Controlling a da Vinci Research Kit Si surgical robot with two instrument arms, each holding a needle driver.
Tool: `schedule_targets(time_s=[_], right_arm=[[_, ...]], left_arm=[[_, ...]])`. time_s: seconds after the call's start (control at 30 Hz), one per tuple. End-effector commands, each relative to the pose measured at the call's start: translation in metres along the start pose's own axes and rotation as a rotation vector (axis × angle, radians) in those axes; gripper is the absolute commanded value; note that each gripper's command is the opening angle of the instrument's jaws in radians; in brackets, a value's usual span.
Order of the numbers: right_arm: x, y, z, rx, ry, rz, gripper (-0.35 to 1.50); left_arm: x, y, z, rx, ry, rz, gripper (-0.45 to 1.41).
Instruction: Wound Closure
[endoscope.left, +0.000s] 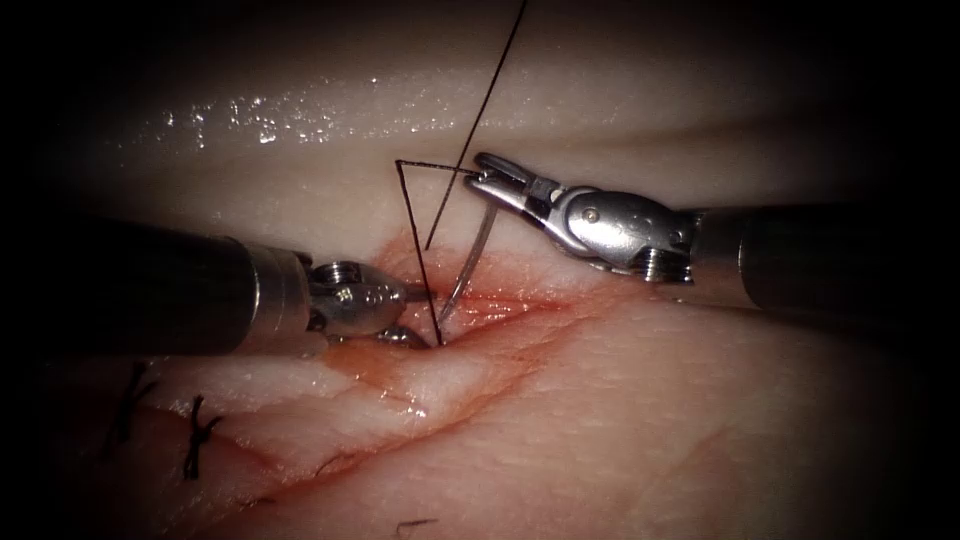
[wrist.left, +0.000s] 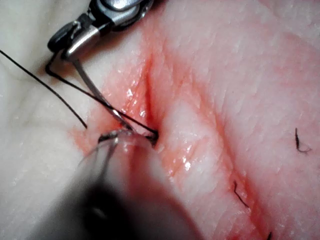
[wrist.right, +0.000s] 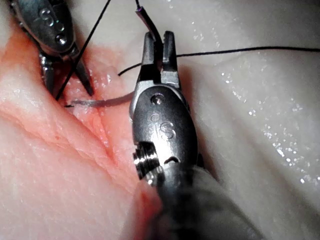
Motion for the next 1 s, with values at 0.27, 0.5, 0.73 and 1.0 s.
schedule_targets(time_s=[0.27,0.5,0.73,1.0], right_arm=[[0.0001,-0.0004,-0.0013,0.029,-0.041,-0.02,-0.35],[-0.0003,-0.0014,-0.0007,0.028,-0.041,-0.028,-0.35],[-0.0006,-0.0021,0.0008,0.024,-0.041,-0.032,-0.35],[-0.0007,-0.0025,0.0015,0.012,-0.029,-0.023,-0.35]], left_arm=[[-0.0003,0.0002,0.0005,0.005,-0.001,0.006,0.78],[-0.0001,0.0001,0.0003,0.012,0.003,0.004,0.78],[0.0003,-0.0001,-0.0001,0.025,0.018,0.0,0.73],[0.0003,0.0,-0.0001,0.03,0.026,-0.001,0.71]])
